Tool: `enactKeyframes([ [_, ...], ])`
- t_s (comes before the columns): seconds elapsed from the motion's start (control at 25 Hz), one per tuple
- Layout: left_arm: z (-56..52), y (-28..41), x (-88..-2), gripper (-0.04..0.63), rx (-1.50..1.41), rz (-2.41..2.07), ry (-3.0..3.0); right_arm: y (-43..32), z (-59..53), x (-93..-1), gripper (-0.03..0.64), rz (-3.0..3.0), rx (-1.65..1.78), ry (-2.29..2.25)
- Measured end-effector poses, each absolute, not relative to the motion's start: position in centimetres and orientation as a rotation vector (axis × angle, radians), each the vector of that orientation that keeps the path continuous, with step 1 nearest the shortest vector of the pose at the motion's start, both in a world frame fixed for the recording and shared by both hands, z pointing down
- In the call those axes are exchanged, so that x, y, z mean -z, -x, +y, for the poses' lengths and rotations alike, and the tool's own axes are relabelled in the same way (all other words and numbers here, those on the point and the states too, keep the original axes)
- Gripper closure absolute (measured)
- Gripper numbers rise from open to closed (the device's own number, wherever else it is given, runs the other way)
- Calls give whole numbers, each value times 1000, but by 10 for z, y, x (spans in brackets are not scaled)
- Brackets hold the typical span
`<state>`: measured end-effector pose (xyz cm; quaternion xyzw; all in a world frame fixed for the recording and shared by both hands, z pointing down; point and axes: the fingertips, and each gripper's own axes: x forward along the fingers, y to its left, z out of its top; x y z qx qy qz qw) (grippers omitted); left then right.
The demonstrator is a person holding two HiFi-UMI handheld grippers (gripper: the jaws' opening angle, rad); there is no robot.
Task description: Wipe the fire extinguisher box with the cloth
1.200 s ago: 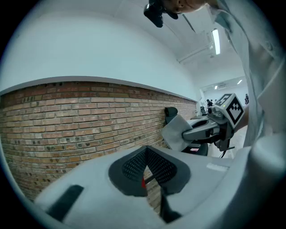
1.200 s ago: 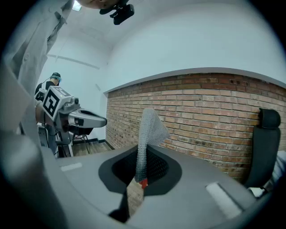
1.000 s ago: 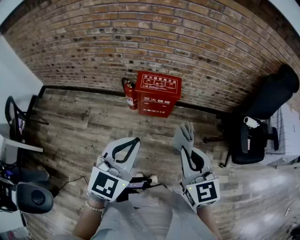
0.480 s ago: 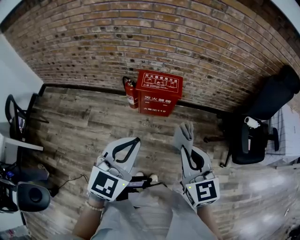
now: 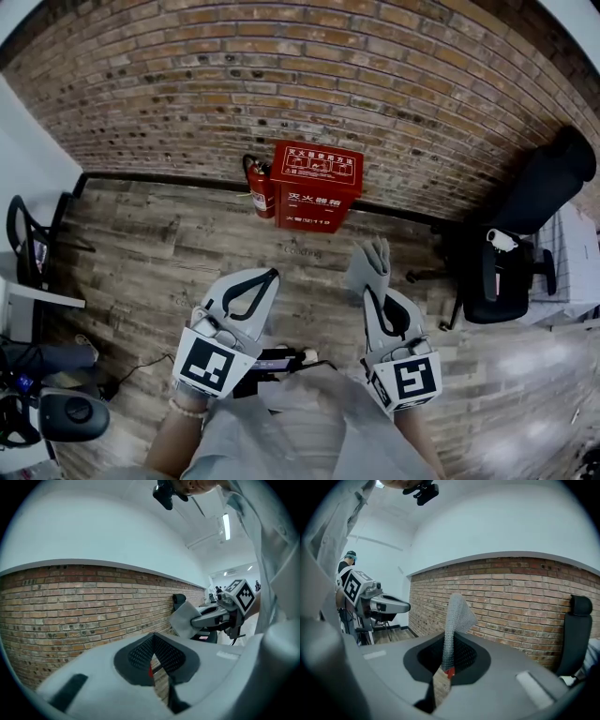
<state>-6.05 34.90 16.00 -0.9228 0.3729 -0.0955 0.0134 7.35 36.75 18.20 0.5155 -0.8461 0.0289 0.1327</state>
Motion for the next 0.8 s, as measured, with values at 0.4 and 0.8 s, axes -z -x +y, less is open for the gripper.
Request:
enactKeyframes([
  [0.4,354,76,-155,597,277,1137,2865,-58,368,-174,598,-2454,-46,-1527],
  [0.8,354,82,-149,597,248,1109,2849,-54,371,-175,598,-2433,-40,-1557],
])
